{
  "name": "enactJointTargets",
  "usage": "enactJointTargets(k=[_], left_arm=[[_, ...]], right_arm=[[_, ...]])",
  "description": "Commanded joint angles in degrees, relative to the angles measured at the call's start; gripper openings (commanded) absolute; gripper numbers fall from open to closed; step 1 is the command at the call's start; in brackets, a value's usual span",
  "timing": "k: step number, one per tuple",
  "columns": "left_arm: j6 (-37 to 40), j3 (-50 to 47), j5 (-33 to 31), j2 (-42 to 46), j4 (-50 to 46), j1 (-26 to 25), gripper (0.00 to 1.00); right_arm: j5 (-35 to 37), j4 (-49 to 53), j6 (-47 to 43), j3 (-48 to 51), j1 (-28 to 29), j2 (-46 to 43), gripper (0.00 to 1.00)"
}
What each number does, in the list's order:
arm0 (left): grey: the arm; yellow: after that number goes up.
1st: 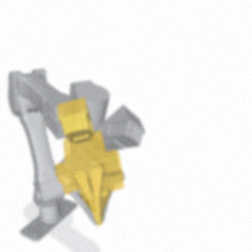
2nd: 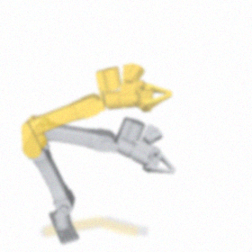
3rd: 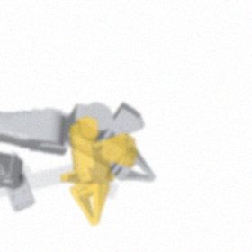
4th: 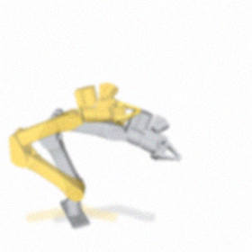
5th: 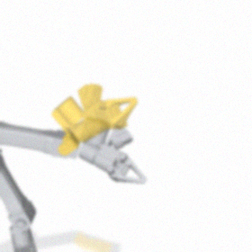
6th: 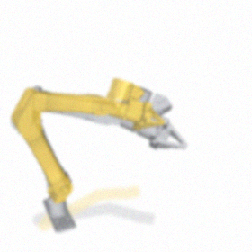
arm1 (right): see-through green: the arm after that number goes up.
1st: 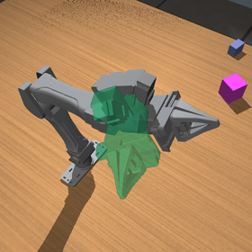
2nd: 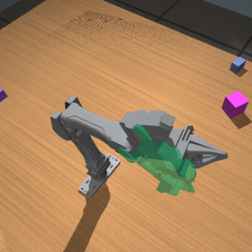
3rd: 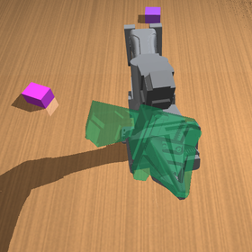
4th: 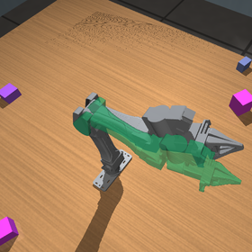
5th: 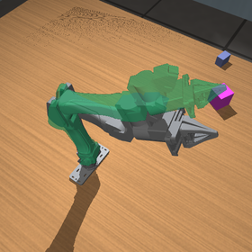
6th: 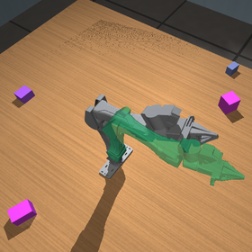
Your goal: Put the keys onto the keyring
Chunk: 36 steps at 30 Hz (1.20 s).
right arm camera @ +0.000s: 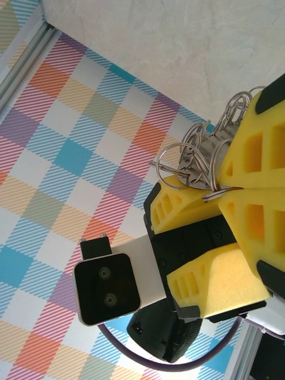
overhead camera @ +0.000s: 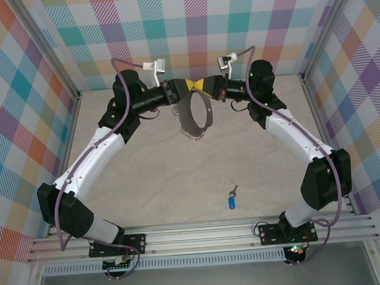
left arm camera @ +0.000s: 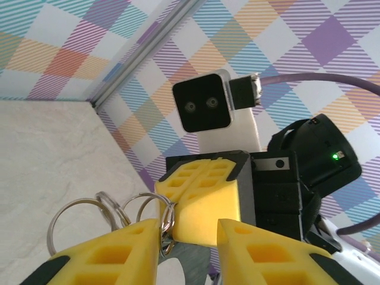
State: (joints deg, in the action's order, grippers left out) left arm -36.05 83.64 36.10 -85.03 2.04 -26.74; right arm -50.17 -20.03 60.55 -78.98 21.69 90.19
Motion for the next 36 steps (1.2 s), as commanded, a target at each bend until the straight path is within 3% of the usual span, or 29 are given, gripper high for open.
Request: enactJointTargets(k=[1, 6, 13, 18, 24, 31, 36], left_arm=[[3.6, 2.1, -0.9, -0.7, -4.4, -1.5, 0.27], [5.8, 2.8, -2.5, -0.7, -7.1, -1.8, 0.17], [7.1, 4.7, -2.7, -1.8, -8.9, -2.4, 0.25], [7.1, 5.7, -2.3, -2.8, -9.0, -3.0, 0.25], [7.4, 6.5, -2.4, -3.9, -8.9, -3.6, 0.18], [7.3, 8.5, -2.9, -5.4, -9.1, -3.8, 0.0], [7.5, 7.4, -3.7, -4.7, -7.2, -3.9, 0.0]], right_arm=[[-0.2, 0.8, -2.1, -2.6, 0.9, -1.7, 0.0], [0.9, 2.8, -2.8, -2.8, 0.9, -1.9, 0.0], [1.8, 5.8, -4.5, -3.6, 0.9, -2.2, 0.0], [2.4, 7.0, -5.2, -3.9, 0.9, -2.3, 0.0], [3.0, 8.5, -6.2, -4.2, 1.1, -2.6, 0.0], [4.7, 12.8, -8.6, -4.5, 1.2, -3.3, 0.0], [6.5, 16.3, -10.6, -4.5, 1.2, -3.9, 0.0]])
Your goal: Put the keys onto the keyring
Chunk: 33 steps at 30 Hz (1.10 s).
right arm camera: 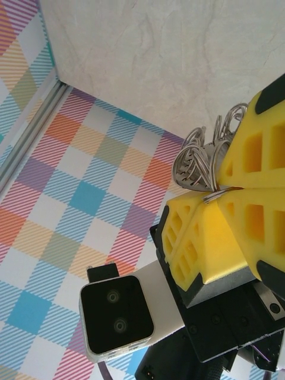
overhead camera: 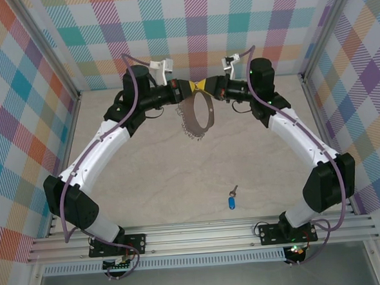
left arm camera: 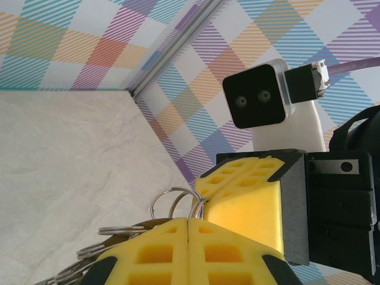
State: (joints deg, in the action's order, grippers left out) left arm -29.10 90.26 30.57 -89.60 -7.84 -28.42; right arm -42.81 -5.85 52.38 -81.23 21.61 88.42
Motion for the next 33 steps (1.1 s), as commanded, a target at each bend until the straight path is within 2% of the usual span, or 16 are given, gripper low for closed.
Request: enactJointTargets(k=[1, 4, 7, 9, 11, 14, 22, 26, 29, 33], left_arm=[[0.3, 0.3, 1.7, 0.0, 3.2, -2.3, 0.0], [0.2, -1.4, 0.7, 1.1, 5.2, -2.2, 0.0], [0.1, -3.5, -1.0, 2.5, 7.1, -2.2, 0.0], [0.3, -4.8, -2.0, 3.6, 8.2, -2.3, 0.0], [0.4, -5.3, -2.2, 4.0, 8.4, -2.2, 0.0], [0.5, -5.3, -2.0, 4.2, 7.8, -2.2, 0.0], [0.2, -4.8, -2.3, 4.4, 7.5, -2.2, 0.0], [0.7, -2.1, -2.6, 3.9, 2.8, -2.2, 0.0], [0.6, -0.1, -2.6, 4.0, 0.1, -2.2, 0.15], [-0.4, 0.9, -2.8, 5.3, -0.6, -1.9, 0.41]], right_arm=[[-0.6, 2.3, -2.5, -2.0, 1.3, -2.2, 0.0], [-0.4, 2.2, -2.5, -1.7, 1.3, -2.3, 0.02], [-0.3, 2.2, -2.3, -1.8, 1.3, -2.3, 0.15], [-0.4, 2.0, -2.2, -1.7, 1.3, -2.3, 0.16], [-0.5, 1.6, -2.0, -1.7, 1.3, -2.3, 0.13], [-1.0, 1.1, -1.8, -1.9, 1.3, -2.2, 0.01], [-2.4, -0.5, -1.7, -1.7, 1.2, -2.4, 0.0], [-3.7, -2.4, -1.8, -1.6, 0.8, -2.8, 0.0], [-5.0, -4.7, -1.6, -1.6, 0.1, -3.3, 0.0], [-8.2, -7.3, -1.6, -3.2, -0.9, -3.6, 0.0]])
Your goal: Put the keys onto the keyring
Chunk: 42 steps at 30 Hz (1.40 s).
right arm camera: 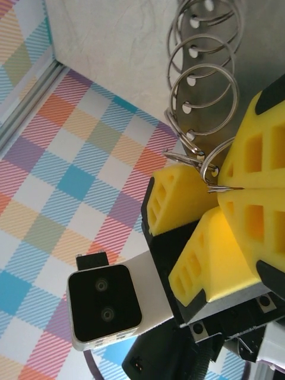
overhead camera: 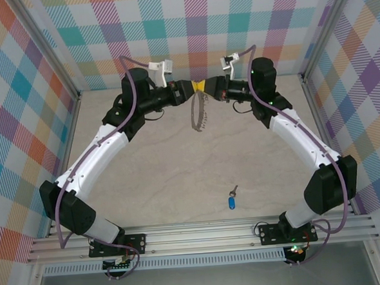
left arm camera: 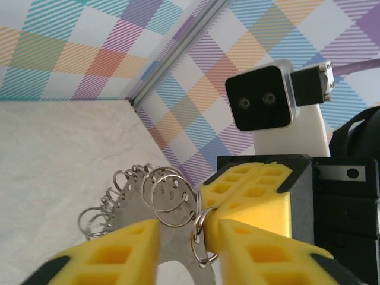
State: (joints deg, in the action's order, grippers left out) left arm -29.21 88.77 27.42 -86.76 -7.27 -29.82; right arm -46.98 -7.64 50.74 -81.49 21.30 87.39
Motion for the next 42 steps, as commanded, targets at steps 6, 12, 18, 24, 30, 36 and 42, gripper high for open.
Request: enactJointTargets(k=[6, 12, 18, 24, 30, 36, 42], left_arm=[[-6.5, 2.0, 4.2, 3.6, 3.7, 1.2, 0.55], [-12.6, 2.1, 8.8, 3.2, 10.7, 2.3, 0.49], [-16.7, 2.8, 11.7, 2.1, 16.3, 2.3, 0.36], [-18.7, 2.9, 12.8, 1.3, 18.4, 2.3, 0.35], [-18.7, 2.5, 12.7, 1.0, 18.5, 2.1, 0.35], [-18.4, 2.2, 12.7, 0.3, 18.5, 1.7, 0.35], [-18.3, 2.1, 12.7, -0.2, 18.6, 1.1, 0.35]], right_arm=[[-7.1, -5.0, -1.5, -6.3, -1.4, -2.6, 0.0], [-8.6, -5.2, -1.5, -8.0, -1.6, -2.6, 0.0], [-9.0, -5.8, -0.8, -8.3, -1.6, -2.8, 0.0], [-9.0, -6.3, -0.2, -8.2, -1.6, -2.8, 0.0], [-9.3, -7.2, 0.7, -8.3, -1.6, -2.4, 0.0], [-9.4, -7.7, 1.2, -8.3, -1.6, -2.3, 0.0], [-9.4, -8.0, 1.7, -8.1, -1.6, -2.2, 0.0]])
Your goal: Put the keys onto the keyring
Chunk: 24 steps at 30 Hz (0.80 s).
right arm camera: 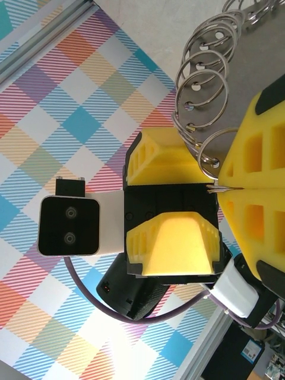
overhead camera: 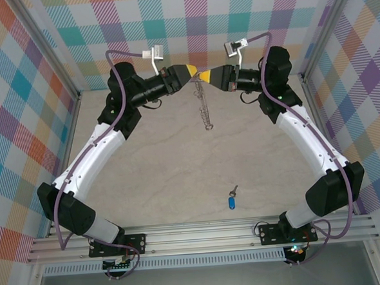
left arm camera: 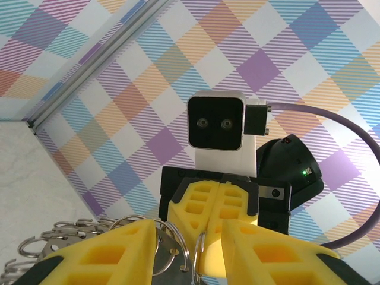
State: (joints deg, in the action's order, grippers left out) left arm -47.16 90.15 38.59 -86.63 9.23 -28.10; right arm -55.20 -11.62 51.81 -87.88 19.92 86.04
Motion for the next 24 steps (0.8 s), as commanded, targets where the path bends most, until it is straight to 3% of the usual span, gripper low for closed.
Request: enactJointTargets(k=[1, 8, 16, 22, 24], left_arm=[[-0.4, 0.7, 1.7, -0.5, 2.2, -0.7, 0.34], [-0.3, 0.9, 2.6, -1.0, 2.3, -1.6, 0.28], [0.0, 0.1, 2.6, -0.2, 2.1, -2.0, 0.01], [0.4, 0.4, 3.0, -0.4, 1.7, -2.4, 0.0], [0.8, 0.9, 3.5, -0.6, 0.6, -2.6, 0.08]], right_arm=[[-1.2, -4.1, 0.6, -1.7, -0.2, -0.9, 0.0], [-0.7, -4.3, 0.9, -1.3, -0.2, -0.8, 0.0], [0.0, -4.0, 0.9, -0.6, -0.2, -0.8, 0.0], [0.5, -4.0, 1.3, -0.5, -0.2, -0.7, 0.0], [0.6, -4.0, 1.3, -0.5, -0.2, -0.7, 0.0]])
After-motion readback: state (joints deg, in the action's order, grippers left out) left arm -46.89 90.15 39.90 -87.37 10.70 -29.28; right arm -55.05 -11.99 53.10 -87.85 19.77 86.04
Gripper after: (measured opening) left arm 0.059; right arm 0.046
